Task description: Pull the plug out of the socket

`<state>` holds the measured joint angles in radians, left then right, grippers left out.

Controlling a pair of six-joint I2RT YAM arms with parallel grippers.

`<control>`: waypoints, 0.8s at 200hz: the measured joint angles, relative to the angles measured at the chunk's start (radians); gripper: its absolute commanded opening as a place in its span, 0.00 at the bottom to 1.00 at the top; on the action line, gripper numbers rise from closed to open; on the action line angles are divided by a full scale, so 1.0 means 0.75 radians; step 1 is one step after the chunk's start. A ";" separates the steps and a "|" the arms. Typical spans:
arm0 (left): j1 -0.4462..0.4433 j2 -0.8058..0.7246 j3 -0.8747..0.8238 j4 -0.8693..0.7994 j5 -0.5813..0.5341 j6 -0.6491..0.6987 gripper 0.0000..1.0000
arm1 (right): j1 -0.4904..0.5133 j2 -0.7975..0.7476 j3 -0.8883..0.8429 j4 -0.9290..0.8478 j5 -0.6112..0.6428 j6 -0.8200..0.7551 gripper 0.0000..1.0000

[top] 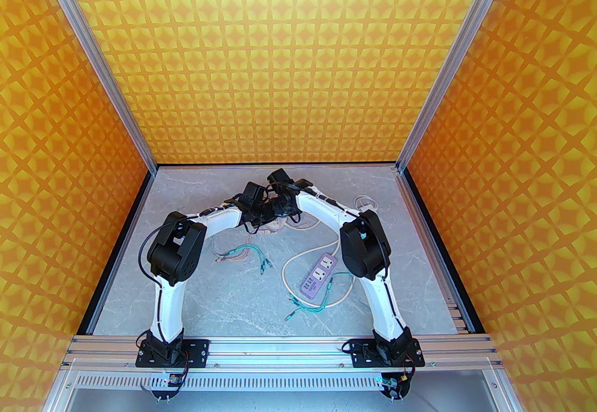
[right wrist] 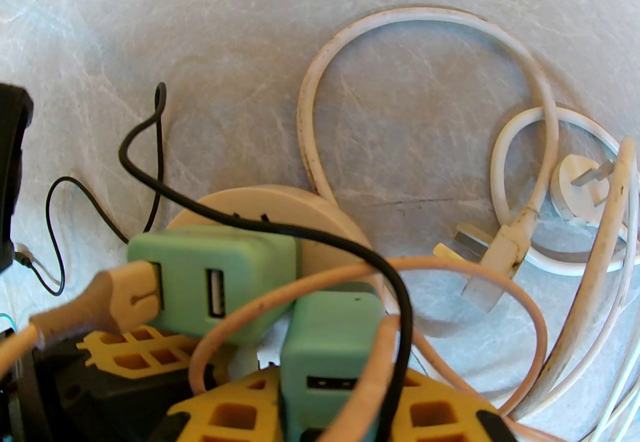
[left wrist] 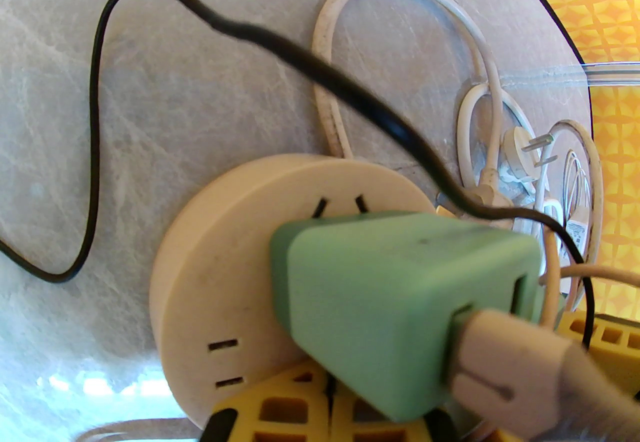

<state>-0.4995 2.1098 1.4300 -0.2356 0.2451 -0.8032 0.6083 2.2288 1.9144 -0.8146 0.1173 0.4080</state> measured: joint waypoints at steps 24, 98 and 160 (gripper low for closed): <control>0.000 0.002 0.000 0.004 -0.003 -0.005 0.00 | -0.003 0.089 0.175 -0.146 -0.006 -0.008 0.27; -0.005 0.006 0.006 0.004 -0.012 -0.006 0.00 | -0.011 0.000 0.006 -0.034 -0.024 0.013 0.26; -0.011 0.012 0.012 0.010 -0.017 -0.007 0.00 | -0.012 0.124 0.255 -0.226 -0.007 -0.012 0.27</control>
<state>-0.5076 2.1185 1.4391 -0.2283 0.2321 -0.8082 0.5995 2.3219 2.1056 -0.9840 0.1120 0.3988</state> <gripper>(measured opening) 0.049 0.275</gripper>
